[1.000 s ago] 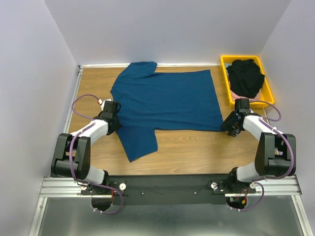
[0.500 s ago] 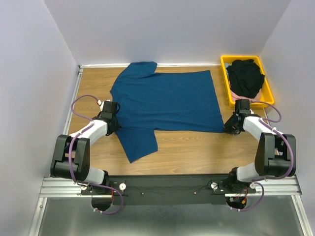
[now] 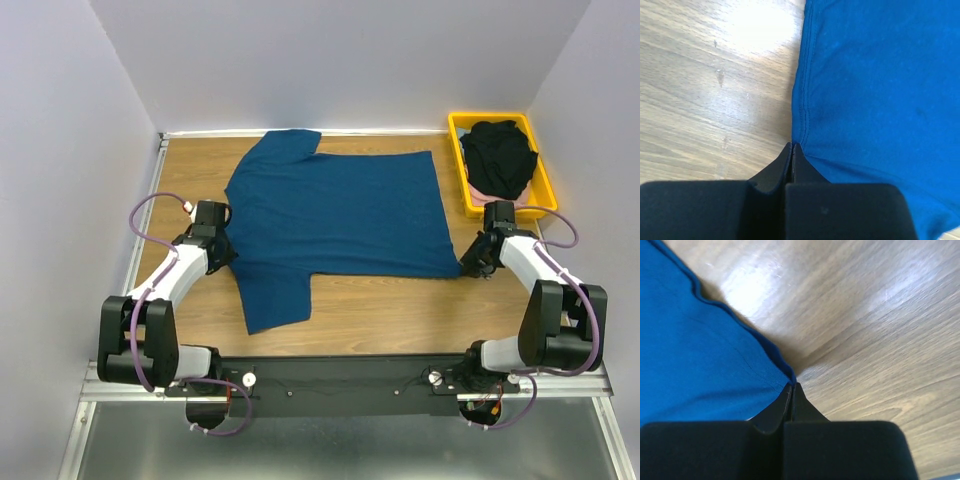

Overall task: Fold and stack the t-shirts
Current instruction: Fold the tshirt

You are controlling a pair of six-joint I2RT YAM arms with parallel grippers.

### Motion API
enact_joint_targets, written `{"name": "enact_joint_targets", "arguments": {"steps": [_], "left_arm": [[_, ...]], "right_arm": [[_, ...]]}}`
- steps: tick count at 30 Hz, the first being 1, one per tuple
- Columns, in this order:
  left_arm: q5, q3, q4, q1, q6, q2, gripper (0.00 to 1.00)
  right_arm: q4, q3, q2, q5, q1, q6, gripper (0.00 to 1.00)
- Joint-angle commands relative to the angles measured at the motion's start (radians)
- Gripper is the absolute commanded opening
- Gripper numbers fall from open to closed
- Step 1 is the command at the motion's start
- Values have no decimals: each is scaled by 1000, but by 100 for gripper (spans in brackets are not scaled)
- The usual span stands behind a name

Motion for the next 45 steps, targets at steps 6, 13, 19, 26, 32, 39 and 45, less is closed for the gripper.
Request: {"name": "enact_joint_targets", "arguments": {"steps": [6,13,19,26,32,39,45], "left_arm": [[10,85,-96,61,9,-39,0],[-5,160,-98,62,29,9,0],[-28,223,-78,62,49,90,0],[-36,316,-30,62,71,202,0],[-56,393,5,62,74,320,0],[-65,438,19,64,71,380,0],[-82,452,22,70,68,383,0]], "right_arm": [[-103,116,-20,37,-15,-75,1],[-120,224,47,-37,-13,-130,1],[-119,344,150,-48,-13,-184,1],[-106,493,290,-89,14,-195,1],[-90,602,389,-62,30,-181,1],[-86,711,485,-19,33,-178,1],[-83,783,538,-23,42,-178,1]]}}
